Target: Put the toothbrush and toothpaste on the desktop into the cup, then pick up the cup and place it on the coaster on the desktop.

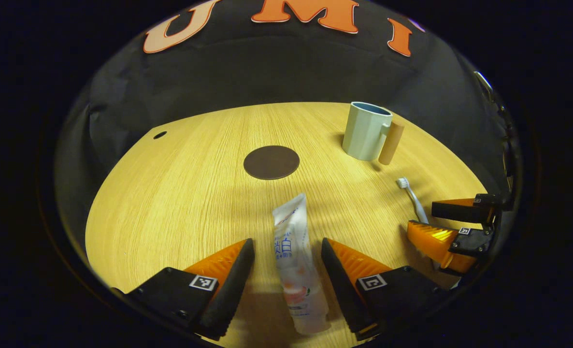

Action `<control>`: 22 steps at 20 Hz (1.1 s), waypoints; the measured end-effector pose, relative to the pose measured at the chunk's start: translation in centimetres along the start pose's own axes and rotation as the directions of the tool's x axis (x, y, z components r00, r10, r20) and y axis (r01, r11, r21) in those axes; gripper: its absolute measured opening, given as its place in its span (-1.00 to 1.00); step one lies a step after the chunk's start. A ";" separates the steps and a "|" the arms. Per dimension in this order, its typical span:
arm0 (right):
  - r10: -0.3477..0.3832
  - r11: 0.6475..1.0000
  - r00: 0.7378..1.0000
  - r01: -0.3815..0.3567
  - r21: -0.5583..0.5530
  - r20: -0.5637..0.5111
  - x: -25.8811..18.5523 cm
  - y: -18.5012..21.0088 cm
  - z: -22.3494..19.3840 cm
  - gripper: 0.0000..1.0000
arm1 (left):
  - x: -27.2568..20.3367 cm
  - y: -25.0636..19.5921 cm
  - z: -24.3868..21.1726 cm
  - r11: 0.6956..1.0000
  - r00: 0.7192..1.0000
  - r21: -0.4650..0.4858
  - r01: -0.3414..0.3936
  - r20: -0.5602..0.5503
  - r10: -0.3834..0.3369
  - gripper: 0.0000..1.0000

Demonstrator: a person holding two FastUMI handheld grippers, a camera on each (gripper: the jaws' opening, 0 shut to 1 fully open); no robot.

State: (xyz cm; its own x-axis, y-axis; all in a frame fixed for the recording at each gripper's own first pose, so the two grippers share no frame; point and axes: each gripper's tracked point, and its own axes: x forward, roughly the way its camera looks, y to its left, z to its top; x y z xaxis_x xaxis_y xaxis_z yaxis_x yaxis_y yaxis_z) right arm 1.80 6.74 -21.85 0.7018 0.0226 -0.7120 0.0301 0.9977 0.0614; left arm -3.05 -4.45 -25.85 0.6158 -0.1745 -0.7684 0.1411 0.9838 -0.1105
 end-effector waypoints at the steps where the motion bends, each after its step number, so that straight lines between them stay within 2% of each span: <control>1: 0.007 1.000 1.000 -0.007 -0.003 -0.006 0.0 0.4 0.0 0.68 | 0.0 -0.1 0.1 1.000 1.000 0.004 0.003 -0.007 -0.003 0.60; 4: 0.022 0.999 1.000 -0.022 -0.027 -0.008 0.2 1.0 0.1 0.31 | -0.2 -0.1 -0.1 1.000 1.000 0.006 0.006 -0.025 -0.005 0.15; 6: 0.034 0.999 0.999 -0.034 -0.033 -0.018 0.1 1.2 0.1 0.10 | -0.1 -0.5 -0.1 1.000 1.000 -0.012 0.011 -0.026 -0.011 0.10; 8: 0.023 1.000 1.000 -0.023 -0.021 -0.017 0.0 1.1 0.3 -0.29 | -0.2 -0.2 0.1 1.000 1.000 -0.015 -0.002 -0.029 0.001 -0.37; 9: 0.022 1.000 1.000 -0.022 -0.010 -0.016 0.1 1.1 0.4 -0.48 | -0.2 -0.2 0.0 1.000 1.000 -0.015 0.003 -0.031 -0.003 -0.43; 11: 0.031 1.000 0.999 -0.031 0.000 -0.010 0.2 0.7 0.7 -0.75 | -0.2 -0.3 0.1 1.000 1.000 -0.018 0.014 -0.027 -0.014 -0.43; 13: 0.034 0.998 0.999 -0.035 0.047 0.009 0.5 0.5 1.2 -0.86 | 0.1 -0.1 0.1 0.999 1.000 -0.036 0.014 -0.016 -0.014 -0.43; 15: 0.062 0.994 0.998 -0.064 0.091 0.027 0.9 0.6 1.3 -0.90 | 0.0 -0.4 0.0 0.998 1.000 -0.055 0.022 -0.012 -0.023 -0.65; 19: 0.070 0.990 0.996 -0.075 0.121 0.046 0.9 -0.1 1.7 -0.92 | 0.0 -0.4 -0.2 0.996 0.999 -0.085 0.031 -0.007 -0.031 -0.65; 22: 0.104 0.985 0.990 -0.115 0.125 0.094 -0.2 0.4 3.2 -0.92 | -0.3 -0.5 -0.2 0.992 0.998 -0.110 0.057 -0.002 -0.058 -0.65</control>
State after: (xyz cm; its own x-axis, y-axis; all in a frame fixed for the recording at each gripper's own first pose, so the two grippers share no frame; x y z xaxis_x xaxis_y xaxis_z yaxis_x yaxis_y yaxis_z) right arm 3.95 6.88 -19.42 0.7649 0.1200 -0.6329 0.0380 0.9724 0.2303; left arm -3.43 -4.90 -25.70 0.6053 -0.2310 -0.7617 0.0899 0.9707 -0.2229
